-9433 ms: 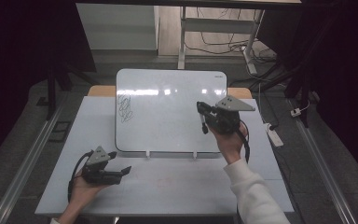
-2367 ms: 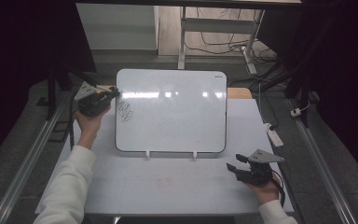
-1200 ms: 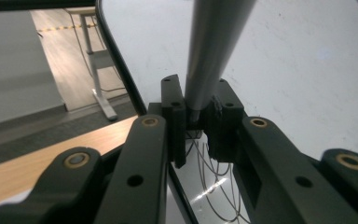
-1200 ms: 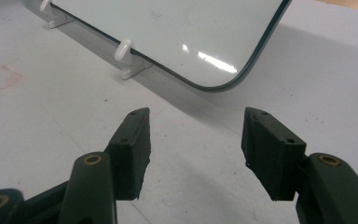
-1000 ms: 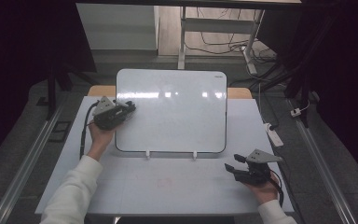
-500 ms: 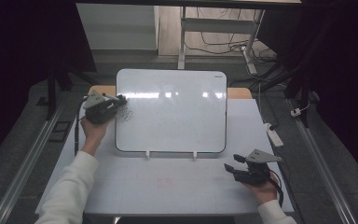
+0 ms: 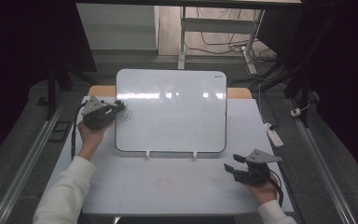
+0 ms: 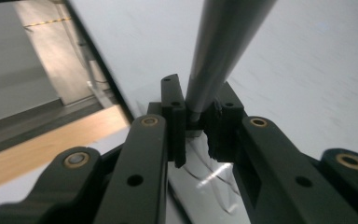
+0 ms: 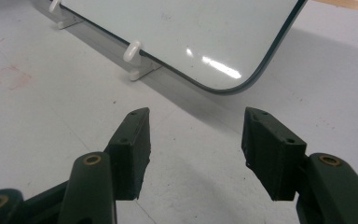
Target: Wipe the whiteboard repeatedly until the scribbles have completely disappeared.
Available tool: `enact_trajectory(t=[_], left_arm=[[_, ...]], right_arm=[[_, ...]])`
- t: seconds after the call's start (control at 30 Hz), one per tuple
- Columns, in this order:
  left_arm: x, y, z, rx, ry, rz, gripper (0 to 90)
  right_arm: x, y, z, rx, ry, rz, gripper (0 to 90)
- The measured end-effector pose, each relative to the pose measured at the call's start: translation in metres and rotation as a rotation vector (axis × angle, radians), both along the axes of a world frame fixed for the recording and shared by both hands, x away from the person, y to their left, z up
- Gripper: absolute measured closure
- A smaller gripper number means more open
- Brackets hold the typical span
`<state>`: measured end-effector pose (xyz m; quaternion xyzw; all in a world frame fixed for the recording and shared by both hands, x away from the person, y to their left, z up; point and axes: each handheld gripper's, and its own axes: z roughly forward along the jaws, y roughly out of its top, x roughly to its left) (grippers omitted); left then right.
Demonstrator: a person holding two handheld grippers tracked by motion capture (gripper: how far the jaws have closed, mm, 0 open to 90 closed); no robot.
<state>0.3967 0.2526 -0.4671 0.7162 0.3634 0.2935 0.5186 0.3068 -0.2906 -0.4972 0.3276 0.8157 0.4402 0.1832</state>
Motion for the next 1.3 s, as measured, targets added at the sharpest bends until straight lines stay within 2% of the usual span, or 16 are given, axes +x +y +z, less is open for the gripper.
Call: enact_trajectory(t=[0.07, 0.13, 0.2, 0.27, 0.3, 0.37, 0.53, 0.6, 0.73, 0.8, 0.83, 0.97, 1.03, 1.13, 1.23, 1.3], left_arm=[[0.005, 0.006, 0.006, 0.002, -0.015, 0.037, 78.1], [0.012, 0.014, 0.012, -0.025, -0.015, 0.071, 78.1], [0.021, 0.019, 0.018, -0.044, -0.006, 0.065, 78.1], [0.022, 0.014, 0.019, 0.000, -0.019, 0.070, 78.1], [0.021, 0.014, 0.019, 0.001, -0.019, 0.065, 78.1], [0.016, 0.014, 0.015, -0.013, -0.005, 0.051, 78.1], [-0.003, 0.007, -0.003, -0.002, 0.020, -0.012, 78.1], [-0.002, 0.005, -0.001, 0.009, 0.009, -0.008, 78.1], [0.015, 0.008, 0.014, 0.006, -0.019, 0.044, 78.1], [0.020, 0.009, 0.016, -0.016, -0.003, 0.049, 78.1], [0.019, 0.008, 0.015, -0.007, -0.005, 0.049, 78.1], [0.004, 0.001, 0.002, 0.015, 0.005, -0.015, 78.1], [-0.001, -0.001, -0.002, 0.026, 0.005, -0.020, 78.1], [0.005, 0.002, 0.006, 0.030, -0.002, 0.004, 78.1], [0.013, 0.009, 0.014, 0.003, -0.002, 0.034, 78.1], [0.014, 0.009, 0.012, -0.009, 0.002, 0.029, 78.1]], right_arm=[[0.001, 0.000, -0.001, -0.005, 0.002, -0.001, 42.4], [0.000, 0.001, -0.001, -0.005, 0.002, -0.002, 42.4], [0.000, 0.001, 0.000, -0.003, 0.000, -0.001, 42.4], [0.000, 0.001, 0.000, -0.001, -0.001, -0.001, 42.4], [0.000, 0.001, 0.000, 0.000, 0.000, 0.000, 42.4], [0.000, 0.001, 0.000, -0.002, 0.003, 0.002, 42.4], [-0.001, 0.000, 0.000, 0.000, 0.002, 0.005, 42.4], [0.000, 0.001, 0.000, 0.001, -0.001, 0.005, 42.4], [0.001, 0.000, 0.000, -0.001, 0.001, -0.001, 42.4], [0.001, 0.000, 0.000, 0.002, 0.000, -0.001, 42.4], [0.000, 0.001, 0.001, 0.002, 0.000, 0.000, 42.4], [-0.001, 0.001, 0.000, 0.003, 0.000, 0.006, 42.4], [-0.001, 0.001, 0.000, 0.002, 0.000, 0.007, 42.3], [0.000, 0.001, 0.000, 0.003, 0.000, 0.004, 42.3], [-0.001, 0.001, 0.001, 0.002, -0.004, 0.003, 42.4], [0.000, 0.001, 0.001, 0.003, -0.004, 0.003, 42.3]])
